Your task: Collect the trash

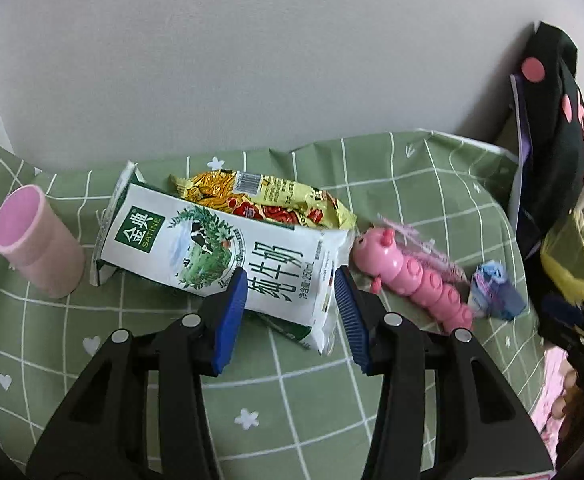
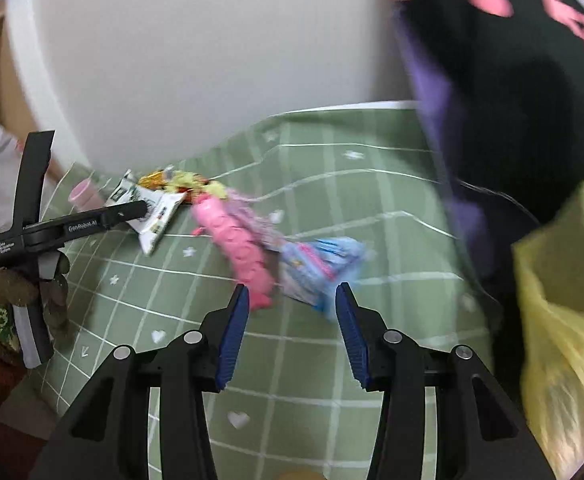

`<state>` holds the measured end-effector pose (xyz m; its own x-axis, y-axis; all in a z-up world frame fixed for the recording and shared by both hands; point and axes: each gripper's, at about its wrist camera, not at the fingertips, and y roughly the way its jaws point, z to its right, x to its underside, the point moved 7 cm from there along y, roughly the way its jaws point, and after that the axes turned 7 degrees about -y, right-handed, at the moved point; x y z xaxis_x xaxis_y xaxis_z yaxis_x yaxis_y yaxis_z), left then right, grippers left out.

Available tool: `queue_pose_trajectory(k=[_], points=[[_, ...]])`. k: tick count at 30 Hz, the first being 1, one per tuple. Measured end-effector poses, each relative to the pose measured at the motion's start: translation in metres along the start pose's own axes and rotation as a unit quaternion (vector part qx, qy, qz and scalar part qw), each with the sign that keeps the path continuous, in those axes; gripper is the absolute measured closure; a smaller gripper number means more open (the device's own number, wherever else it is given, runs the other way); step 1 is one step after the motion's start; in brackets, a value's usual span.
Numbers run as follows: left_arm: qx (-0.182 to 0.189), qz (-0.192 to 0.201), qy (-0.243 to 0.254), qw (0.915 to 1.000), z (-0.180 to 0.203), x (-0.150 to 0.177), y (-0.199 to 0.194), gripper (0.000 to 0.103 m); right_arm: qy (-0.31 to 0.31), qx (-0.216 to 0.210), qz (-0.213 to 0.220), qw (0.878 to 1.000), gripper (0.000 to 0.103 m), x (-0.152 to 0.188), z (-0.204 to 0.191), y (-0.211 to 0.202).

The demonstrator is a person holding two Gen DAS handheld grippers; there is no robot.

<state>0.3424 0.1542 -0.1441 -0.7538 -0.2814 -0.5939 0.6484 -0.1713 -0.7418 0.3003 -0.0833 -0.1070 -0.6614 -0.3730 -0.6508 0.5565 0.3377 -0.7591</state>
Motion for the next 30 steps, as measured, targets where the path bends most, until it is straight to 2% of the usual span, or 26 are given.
queue_pose_trajectory(k=[4,12,15,22,23,26,30], points=[[-0.01,-0.001,-0.007,0.9999,-0.014,0.012,-0.013,0.06,-0.053,-0.034,-0.002,0.998,0.061,-0.023,-0.028,0.028],[0.003,-0.001,-0.085,0.9964,-0.049,0.023,-0.045,0.06,-0.15,-0.082,-0.005,0.985,0.061,-0.079,-0.074,0.09],[0.009,0.0,-0.109,0.994,-0.06,0.026,-0.058,0.06,-0.161,-0.119,-0.016,0.98,0.061,-0.104,-0.086,0.12],[0.016,-0.005,-0.149,0.9887,-0.079,0.036,-0.073,0.059,-0.165,-0.127,-0.056,0.977,0.061,-0.129,-0.093,0.182],[0.016,-0.007,-0.155,0.9878,-0.082,0.036,-0.072,0.059,-0.168,-0.13,-0.067,0.975,0.063,-0.129,-0.096,0.188],[0.014,-0.01,-0.172,0.985,-0.089,0.035,-0.069,0.058,-0.197,-0.149,-0.097,0.964,0.08,-0.121,-0.111,0.193],[0.01,-0.001,-0.186,0.9824,-0.097,0.025,-0.066,0.056,-0.205,-0.181,-0.106,0.956,0.09,-0.105,-0.131,0.173]])
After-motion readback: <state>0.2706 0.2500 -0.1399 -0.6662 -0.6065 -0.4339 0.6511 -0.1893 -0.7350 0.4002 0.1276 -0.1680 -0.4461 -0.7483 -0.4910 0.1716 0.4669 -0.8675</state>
